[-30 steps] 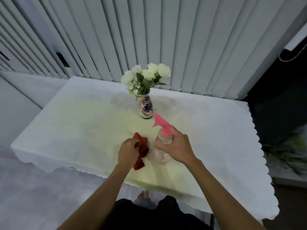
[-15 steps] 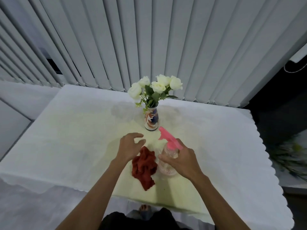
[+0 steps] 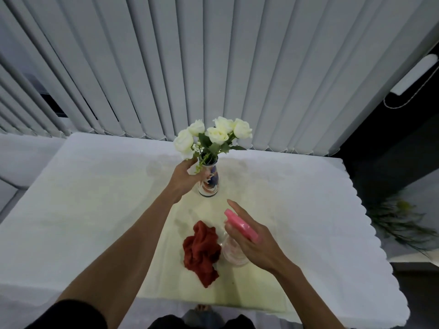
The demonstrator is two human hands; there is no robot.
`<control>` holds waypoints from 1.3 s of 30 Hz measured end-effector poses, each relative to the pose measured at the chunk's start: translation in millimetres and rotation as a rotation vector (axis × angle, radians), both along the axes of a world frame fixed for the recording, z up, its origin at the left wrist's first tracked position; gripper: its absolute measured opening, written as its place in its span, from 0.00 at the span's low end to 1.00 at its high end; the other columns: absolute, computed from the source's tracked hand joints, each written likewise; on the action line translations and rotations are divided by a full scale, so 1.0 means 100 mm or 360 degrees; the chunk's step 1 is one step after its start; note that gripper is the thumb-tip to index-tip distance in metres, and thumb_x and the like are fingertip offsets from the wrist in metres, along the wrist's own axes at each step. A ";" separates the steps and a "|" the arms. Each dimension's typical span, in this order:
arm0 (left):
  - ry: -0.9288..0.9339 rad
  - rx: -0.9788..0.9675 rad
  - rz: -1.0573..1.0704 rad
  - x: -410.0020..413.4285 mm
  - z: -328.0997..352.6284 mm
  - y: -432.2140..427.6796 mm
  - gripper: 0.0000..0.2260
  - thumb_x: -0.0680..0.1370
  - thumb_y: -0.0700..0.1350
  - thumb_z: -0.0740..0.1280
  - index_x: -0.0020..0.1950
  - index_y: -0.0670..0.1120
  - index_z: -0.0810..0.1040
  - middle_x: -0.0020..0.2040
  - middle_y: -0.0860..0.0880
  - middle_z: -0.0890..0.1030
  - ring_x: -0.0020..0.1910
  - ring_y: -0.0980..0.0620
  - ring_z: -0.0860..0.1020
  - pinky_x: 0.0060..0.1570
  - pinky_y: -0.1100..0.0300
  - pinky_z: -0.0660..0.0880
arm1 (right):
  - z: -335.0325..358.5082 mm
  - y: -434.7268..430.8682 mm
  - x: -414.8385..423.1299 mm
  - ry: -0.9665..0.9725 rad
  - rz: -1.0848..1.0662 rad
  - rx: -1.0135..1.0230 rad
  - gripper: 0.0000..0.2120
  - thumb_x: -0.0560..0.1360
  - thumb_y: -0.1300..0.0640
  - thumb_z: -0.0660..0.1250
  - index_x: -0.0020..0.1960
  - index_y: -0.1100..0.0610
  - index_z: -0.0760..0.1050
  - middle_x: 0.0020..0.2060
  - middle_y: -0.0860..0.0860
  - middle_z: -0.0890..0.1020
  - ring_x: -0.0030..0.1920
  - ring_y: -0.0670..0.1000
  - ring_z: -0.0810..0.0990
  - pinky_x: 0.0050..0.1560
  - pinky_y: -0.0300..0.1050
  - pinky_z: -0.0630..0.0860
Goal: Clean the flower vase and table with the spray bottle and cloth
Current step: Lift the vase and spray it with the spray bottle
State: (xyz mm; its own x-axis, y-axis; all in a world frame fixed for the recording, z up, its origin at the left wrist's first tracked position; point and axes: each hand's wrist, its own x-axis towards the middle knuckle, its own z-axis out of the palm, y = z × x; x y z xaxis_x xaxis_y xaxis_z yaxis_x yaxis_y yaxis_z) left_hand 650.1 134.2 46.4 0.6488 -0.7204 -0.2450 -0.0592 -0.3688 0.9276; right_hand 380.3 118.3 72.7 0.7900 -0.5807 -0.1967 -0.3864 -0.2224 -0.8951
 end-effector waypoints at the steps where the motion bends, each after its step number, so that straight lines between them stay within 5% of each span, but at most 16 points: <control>1: -0.0011 -0.0022 -0.0022 0.03 0.00 -0.03 0.25 0.73 0.44 0.77 0.69 0.45 0.77 0.65 0.50 0.80 0.65 0.51 0.77 0.58 0.59 0.71 | 0.00 0.00 0.00 -0.0015 -0.0048 0.0008 0.23 0.80 0.40 0.65 0.73 0.27 0.66 0.70 0.30 0.76 0.68 0.33 0.77 0.66 0.28 0.71; 6: 0.0035 -0.0123 -0.0090 0.18 0.05 -0.08 0.24 0.69 0.43 0.80 0.64 0.49 0.81 0.60 0.54 0.84 0.63 0.52 0.80 0.65 0.50 0.76 | -0.01 0.04 0.03 -0.0061 -0.0151 0.0014 0.19 0.82 0.47 0.67 0.72 0.40 0.75 0.66 0.29 0.75 0.61 0.23 0.74 0.59 0.20 0.69; 12: -0.0032 -0.0112 -0.0293 0.24 0.08 -0.15 0.23 0.71 0.43 0.79 0.65 0.48 0.80 0.62 0.50 0.83 0.63 0.49 0.80 0.65 0.46 0.76 | -0.11 0.07 0.05 -0.0071 -0.0324 0.0054 0.18 0.81 0.47 0.69 0.70 0.45 0.79 0.60 0.35 0.83 0.59 0.31 0.80 0.55 0.24 0.73; 18: -0.0248 -0.0042 -0.0336 0.17 0.10 -0.18 0.22 0.72 0.48 0.78 0.65 0.45 0.80 0.59 0.49 0.82 0.59 0.50 0.78 0.60 0.54 0.76 | -0.11 0.12 0.13 -0.0101 -0.0423 0.0049 0.17 0.81 0.47 0.68 0.70 0.42 0.79 0.66 0.26 0.77 0.65 0.28 0.75 0.59 0.23 0.73; 21: -0.0299 -0.0017 -0.0249 0.05 0.08 -0.14 0.22 0.69 0.48 0.81 0.61 0.49 0.80 0.52 0.55 0.82 0.49 0.60 0.78 0.43 0.73 0.72 | -0.11 0.17 0.12 -0.0129 -0.0476 0.0044 0.15 0.82 0.51 0.68 0.68 0.44 0.80 0.58 0.23 0.80 0.60 0.27 0.78 0.55 0.24 0.75; 24: -0.0279 0.0023 -0.0229 0.01 0.02 -0.08 0.19 0.68 0.48 0.81 0.56 0.53 0.80 0.46 0.60 0.82 0.44 0.63 0.79 0.36 0.75 0.71 | -0.10 0.19 0.11 -0.0133 -0.0561 0.0048 0.11 0.83 0.51 0.67 0.63 0.44 0.82 0.53 0.40 0.88 0.54 0.40 0.85 0.50 0.33 0.80; 27: -0.0316 0.0033 -0.0261 0.03 0.01 -0.03 0.19 0.70 0.50 0.80 0.57 0.56 0.78 0.51 0.57 0.83 0.48 0.58 0.80 0.47 0.63 0.76 | -0.04 0.16 0.12 -0.0149 -0.0591 0.0103 0.08 0.83 0.49 0.67 0.57 0.49 0.83 0.49 0.58 0.87 0.50 0.54 0.85 0.46 0.38 0.81; 32: -0.0310 0.0059 -0.0229 0.03 0.21 -0.03 0.26 0.63 0.57 0.80 0.59 0.50 0.83 0.56 0.53 0.85 0.56 0.48 0.82 0.58 0.49 0.80 | 0.03 0.05 0.06 -0.0084 -0.0629 -0.0124 0.11 0.82 0.50 0.68 0.52 0.57 0.83 0.33 0.51 0.83 0.33 0.49 0.81 0.39 0.44 0.79; 36: -0.0328 -0.0027 -0.0060 0.03 0.51 -0.08 0.19 0.68 0.54 0.80 0.56 0.50 0.84 0.50 0.53 0.85 0.51 0.52 0.83 0.51 0.57 0.78 | 0.19 -0.11 0.01 0.0091 -0.0398 -0.0198 0.14 0.83 0.47 0.65 0.60 0.56 0.82 0.45 0.58 0.87 0.39 0.54 0.87 0.49 0.54 0.84; 39: -0.0300 -0.0101 0.0016 0.03 0.80 -0.08 0.21 0.66 0.55 0.81 0.56 0.52 0.84 0.49 0.54 0.85 0.49 0.58 0.82 0.48 0.61 0.76 | 0.34 -0.20 0.00 0.0223 -0.0159 -0.0219 0.15 0.83 0.47 0.63 0.68 0.43 0.79 0.46 0.54 0.87 0.33 0.46 0.87 0.52 0.49 0.84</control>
